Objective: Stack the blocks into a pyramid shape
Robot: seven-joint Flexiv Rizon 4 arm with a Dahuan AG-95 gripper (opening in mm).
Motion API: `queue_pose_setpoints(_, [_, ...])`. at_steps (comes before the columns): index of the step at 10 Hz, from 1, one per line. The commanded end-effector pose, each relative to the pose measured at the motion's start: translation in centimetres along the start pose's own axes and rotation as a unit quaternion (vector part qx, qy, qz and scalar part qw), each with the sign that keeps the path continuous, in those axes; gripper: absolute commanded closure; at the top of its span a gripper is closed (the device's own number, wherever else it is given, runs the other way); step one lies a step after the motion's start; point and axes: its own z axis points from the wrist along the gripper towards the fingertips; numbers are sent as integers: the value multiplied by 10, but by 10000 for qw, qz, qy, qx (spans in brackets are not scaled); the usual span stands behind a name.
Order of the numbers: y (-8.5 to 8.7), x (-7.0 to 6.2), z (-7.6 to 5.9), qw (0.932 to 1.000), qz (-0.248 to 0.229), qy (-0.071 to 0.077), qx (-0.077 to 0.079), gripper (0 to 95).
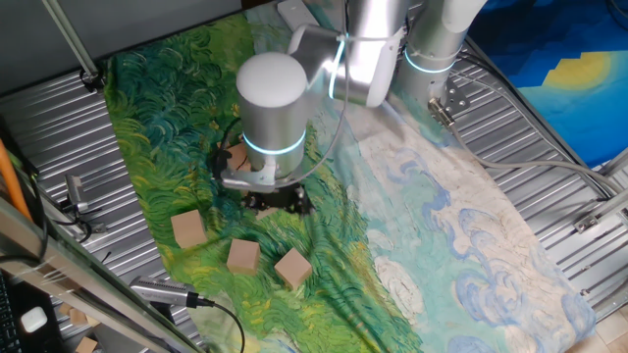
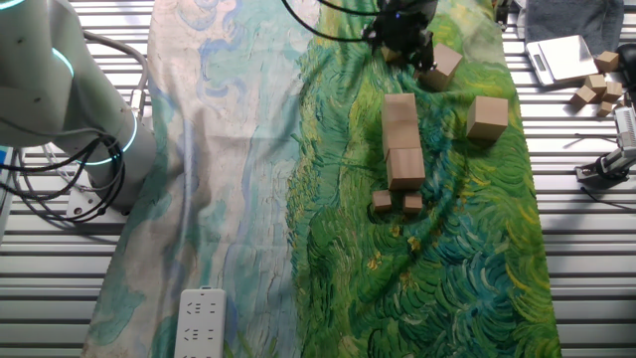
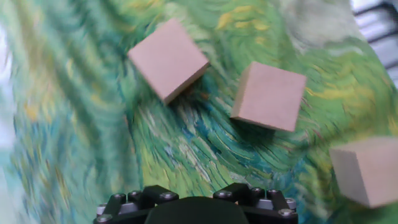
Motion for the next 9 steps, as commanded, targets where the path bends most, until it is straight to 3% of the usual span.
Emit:
queue_pose_setpoints(1, [21,-31,1,9969,784,-5,21,0])
queue_pose_setpoints(6, [28,-36,3,9910,1336,9,61,0])
queue_pose_setpoints(7, [28,-36,3,9907,1362,-34,56,0])
queue_pose_setpoints(9, [28,-36,3,9915,1300,29,-32,0])
